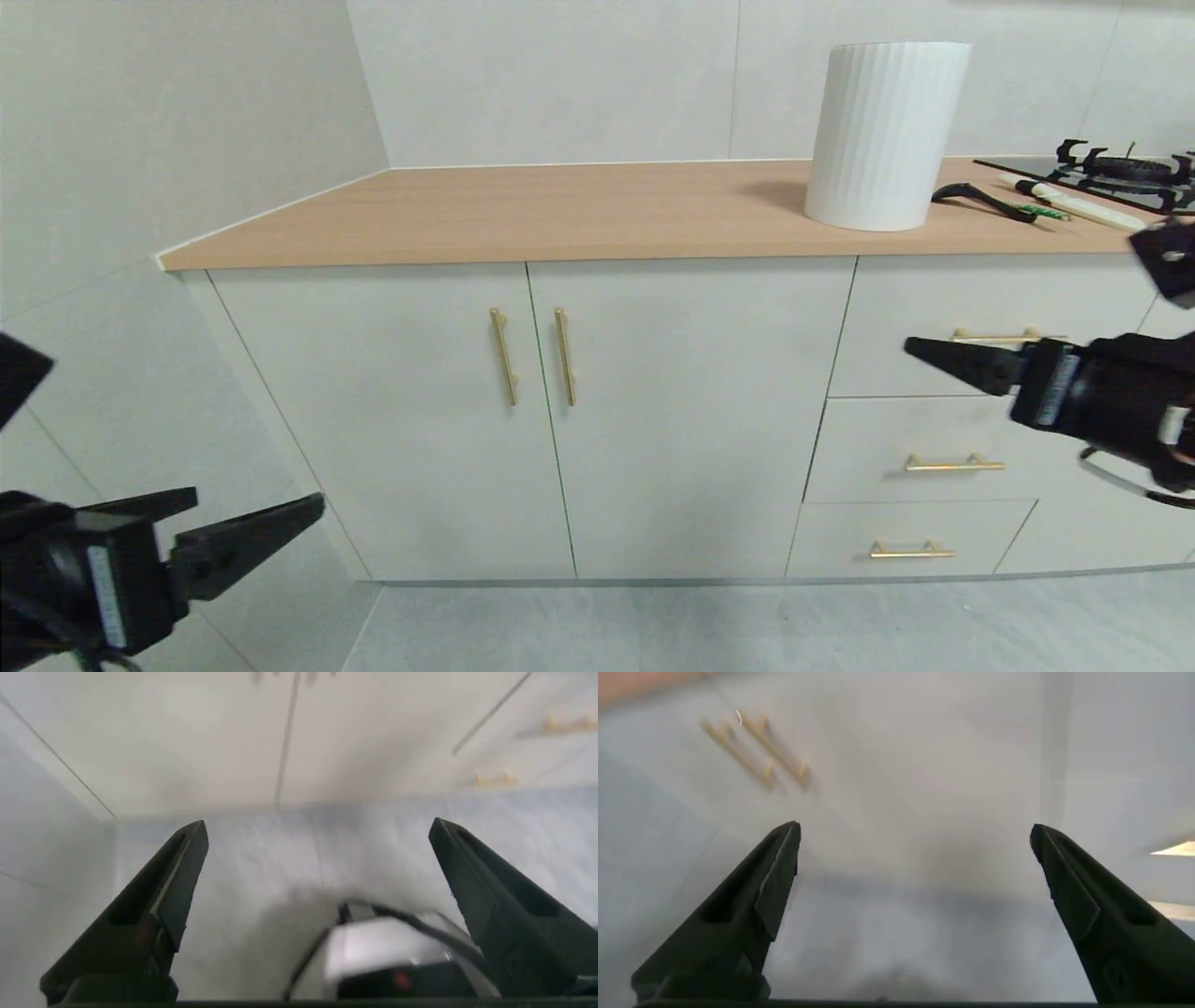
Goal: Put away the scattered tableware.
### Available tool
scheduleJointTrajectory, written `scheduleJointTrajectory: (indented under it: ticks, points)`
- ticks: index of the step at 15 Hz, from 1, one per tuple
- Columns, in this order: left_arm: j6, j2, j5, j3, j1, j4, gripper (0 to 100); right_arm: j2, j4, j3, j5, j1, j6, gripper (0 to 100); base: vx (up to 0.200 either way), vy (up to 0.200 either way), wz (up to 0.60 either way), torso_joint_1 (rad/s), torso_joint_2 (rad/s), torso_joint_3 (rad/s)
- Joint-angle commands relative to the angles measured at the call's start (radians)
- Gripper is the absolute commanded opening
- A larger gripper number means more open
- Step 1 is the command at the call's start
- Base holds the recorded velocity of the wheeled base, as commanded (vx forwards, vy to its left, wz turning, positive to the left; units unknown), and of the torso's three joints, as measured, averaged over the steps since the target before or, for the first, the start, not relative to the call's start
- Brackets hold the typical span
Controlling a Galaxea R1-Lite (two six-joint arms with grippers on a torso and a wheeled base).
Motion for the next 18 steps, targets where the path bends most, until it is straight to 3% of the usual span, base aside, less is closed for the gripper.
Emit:
scheduleJointTrajectory:
  ticks: [1,3,5,6,7,9,12,14,16,18]
  points:
    - [0.117,-0.297,0.003,0.095,0.082,0.001,100,-0.387,0.018,0.132,-0.014,-0.168,-0.100,100,0.000,0.000,0.00,0.000,0.00,0.000]
    - [0.181,-0.434,0.004,0.121,0.140,0.002,100,-0.556,0.144,0.130,-0.014,-0.225,-0.127,100,0.000,0.000,0.00,0.000,0.00,0.000]
    - [0.191,-0.583,0.006,0.122,0.207,0.011,100,-0.806,0.388,0.124,-0.014,-0.235,-0.162,100,0.000,0.000,0.00,0.000,0.00,0.000]
    - [0.215,-0.642,0.006,0.121,0.250,0.030,100,-0.907,0.483,0.126,-0.017,-0.240,-0.192,100,0.000,0.000,0.00,0.000,0.00,0.000]
    - [0.260,-0.699,0.006,0.121,0.278,0.051,100,-0.993,0.549,0.132,-0.019,-0.248,-0.212,100,0.000,0.000,0.00,0.000,0.00,0.000]
    - [0.315,-0.788,0.004,0.119,0.321,0.074,100,-1.120,0.641,0.140,-0.014,-0.249,-0.235,100,0.000,0.000,0.00,0.000,0.00,0.000]
    - [0.318,-0.866,0.004,0.122,0.368,0.085,100,-1.168,0.666,0.146,-0.026,-0.260,-0.253,100,0.000,0.000,0.00,0.000,0.00,0.000]
    - [0.312,-0.866,0.055,0.128,0.379,0.086,100,-1.211,0.664,0.166,0.001,-0.349,-0.251,100,0.000,0.000,0.00,0.000,0.00,0.000]
    - [0.321,-0.929,0.026,0.170,0.459,0.090,100,-1.266,0.664,0.233,0.023,-0.370,-0.254,100,0.000,0.000,0.00,0.000,0.00,0.000]
    - [0.326,-0.964,0.014,0.257,0.476,0.080,100,-1.266,0.662,0.319,-0.029,-0.370,-0.258,100,0.000,0.000,0.00,0.000,0.00,0.000]
